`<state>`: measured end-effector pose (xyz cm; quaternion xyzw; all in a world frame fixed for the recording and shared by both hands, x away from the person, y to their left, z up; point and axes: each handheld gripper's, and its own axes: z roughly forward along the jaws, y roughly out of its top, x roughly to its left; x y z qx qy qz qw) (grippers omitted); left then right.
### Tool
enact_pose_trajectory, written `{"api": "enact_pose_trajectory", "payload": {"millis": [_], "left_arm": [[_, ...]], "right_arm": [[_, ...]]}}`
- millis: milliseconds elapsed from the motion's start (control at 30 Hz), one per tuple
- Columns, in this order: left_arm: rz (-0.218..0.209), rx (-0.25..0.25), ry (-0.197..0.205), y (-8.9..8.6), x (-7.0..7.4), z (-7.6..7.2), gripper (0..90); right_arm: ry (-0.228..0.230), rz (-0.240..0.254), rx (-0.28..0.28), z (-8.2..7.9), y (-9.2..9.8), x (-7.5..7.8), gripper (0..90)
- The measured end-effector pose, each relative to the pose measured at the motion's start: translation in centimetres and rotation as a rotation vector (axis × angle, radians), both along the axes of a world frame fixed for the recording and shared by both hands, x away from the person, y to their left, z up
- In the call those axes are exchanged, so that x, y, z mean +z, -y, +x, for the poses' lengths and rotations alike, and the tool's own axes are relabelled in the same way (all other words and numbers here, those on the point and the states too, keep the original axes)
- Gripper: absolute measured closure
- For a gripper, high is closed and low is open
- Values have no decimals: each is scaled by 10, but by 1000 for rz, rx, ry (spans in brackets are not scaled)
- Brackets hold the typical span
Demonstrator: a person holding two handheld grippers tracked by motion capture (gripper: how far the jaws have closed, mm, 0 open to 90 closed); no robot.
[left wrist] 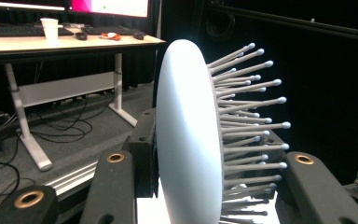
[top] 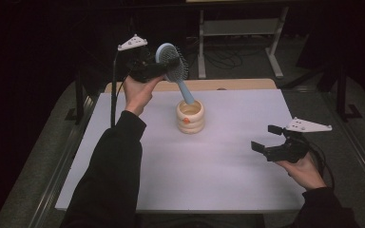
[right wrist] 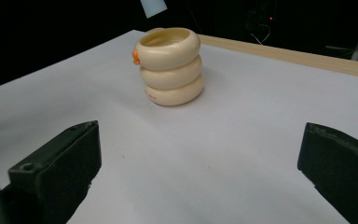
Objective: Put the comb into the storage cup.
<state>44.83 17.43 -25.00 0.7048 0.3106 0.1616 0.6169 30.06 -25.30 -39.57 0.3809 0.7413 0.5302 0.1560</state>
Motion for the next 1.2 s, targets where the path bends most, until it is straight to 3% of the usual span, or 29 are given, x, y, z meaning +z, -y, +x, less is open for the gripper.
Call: {"api": "enact_pose_trajectory", "payload": {"millis": [167,767,967,1200], "left_arm": [[-15,9,-20,-2,-8,5,548],[23,38,-57,7,-38,19,546],[14,26,-69,10,-51,20,545],[37,26,-82,15,-63,22,545]], "right_arm": [[17,-5,-7,-8,6,-6,0],[55,-21,-24,-30,19,-20,0],[49,-32,-21,-32,19,-25,0],[41,-49,-29,-32,18,-28,0]]}}
